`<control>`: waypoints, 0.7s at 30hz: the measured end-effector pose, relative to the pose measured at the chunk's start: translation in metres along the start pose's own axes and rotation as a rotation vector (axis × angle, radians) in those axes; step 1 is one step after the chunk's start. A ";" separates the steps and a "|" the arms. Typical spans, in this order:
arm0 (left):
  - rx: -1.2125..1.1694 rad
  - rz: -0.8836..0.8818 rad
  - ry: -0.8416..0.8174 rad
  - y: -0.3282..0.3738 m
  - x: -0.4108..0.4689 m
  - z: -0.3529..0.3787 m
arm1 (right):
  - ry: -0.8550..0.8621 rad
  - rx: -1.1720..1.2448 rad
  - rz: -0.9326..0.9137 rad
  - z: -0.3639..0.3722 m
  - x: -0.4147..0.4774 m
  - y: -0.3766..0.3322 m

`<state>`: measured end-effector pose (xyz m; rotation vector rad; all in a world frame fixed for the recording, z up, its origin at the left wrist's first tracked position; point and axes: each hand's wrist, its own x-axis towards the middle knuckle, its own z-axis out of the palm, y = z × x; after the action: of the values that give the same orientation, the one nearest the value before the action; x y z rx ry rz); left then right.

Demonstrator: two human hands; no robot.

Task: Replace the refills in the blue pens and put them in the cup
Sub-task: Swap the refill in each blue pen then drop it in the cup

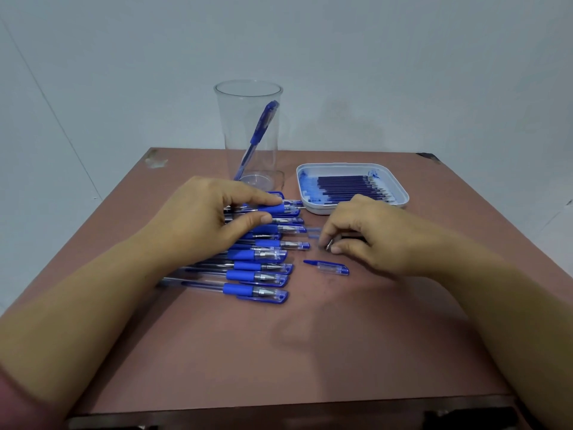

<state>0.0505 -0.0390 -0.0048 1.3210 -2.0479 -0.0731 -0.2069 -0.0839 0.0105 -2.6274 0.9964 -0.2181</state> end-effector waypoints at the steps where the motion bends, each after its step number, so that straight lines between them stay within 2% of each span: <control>1: -0.003 0.003 0.000 0.000 0.000 0.000 | -0.010 -0.013 -0.008 0.001 0.002 -0.001; 6: -0.031 0.007 -0.011 -0.001 0.000 0.002 | 0.023 -0.006 -0.047 0.002 0.002 0.001; 11: -0.037 0.030 0.002 0.001 0.000 0.003 | 0.400 0.144 -0.109 0.004 0.002 -0.001; 13: -0.038 0.053 0.007 0.002 0.000 0.004 | 0.475 0.232 -0.100 0.010 0.006 -0.008; 16: -0.041 0.084 0.005 0.005 0.000 0.005 | 0.470 0.348 -0.075 0.017 0.012 -0.014; 21: -0.069 0.075 0.008 0.004 0.000 0.003 | 0.460 0.346 -0.056 0.013 0.010 -0.006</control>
<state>0.0455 -0.0383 -0.0056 1.1996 -2.0670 -0.1039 -0.1921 -0.0831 0.0012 -2.3293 0.9150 -0.9512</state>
